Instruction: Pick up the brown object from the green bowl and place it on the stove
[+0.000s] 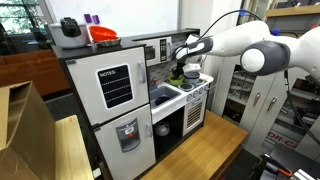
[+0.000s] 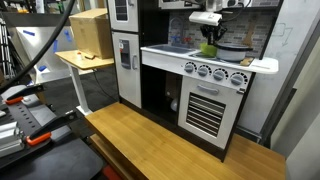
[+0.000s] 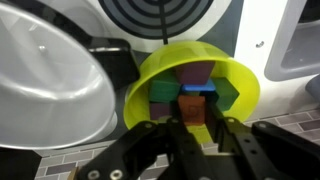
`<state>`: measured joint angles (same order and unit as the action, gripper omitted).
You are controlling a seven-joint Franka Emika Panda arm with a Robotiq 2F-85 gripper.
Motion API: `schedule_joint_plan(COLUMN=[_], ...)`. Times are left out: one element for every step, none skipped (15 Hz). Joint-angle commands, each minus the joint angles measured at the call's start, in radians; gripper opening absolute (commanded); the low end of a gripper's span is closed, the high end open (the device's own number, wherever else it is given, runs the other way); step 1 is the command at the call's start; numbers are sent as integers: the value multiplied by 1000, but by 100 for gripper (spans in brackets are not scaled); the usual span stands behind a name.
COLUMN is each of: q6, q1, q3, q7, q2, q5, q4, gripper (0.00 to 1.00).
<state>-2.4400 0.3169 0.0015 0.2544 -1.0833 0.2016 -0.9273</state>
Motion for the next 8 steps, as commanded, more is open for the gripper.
schedule_joint_plan(q6=[-52, -63, -69, -68, -69, -73, -71, -72], q1=[-1, -2, -4, -5, -7, -4, 2, 7], q3=[2, 1, -3, -5, -10, -6, 2, 8], q7=[16, 16, 12, 12, 8, 19, 36, 53], q2=[33, 44, 57, 67, 80, 95, 124, 145], q5=[0, 0, -3, -5, -8, -6, -2, 1], q4=[-42, -56, -74, -89, -109, -132, -172, -201], gripper=[7, 7, 7, 7, 7, 7, 7, 7])
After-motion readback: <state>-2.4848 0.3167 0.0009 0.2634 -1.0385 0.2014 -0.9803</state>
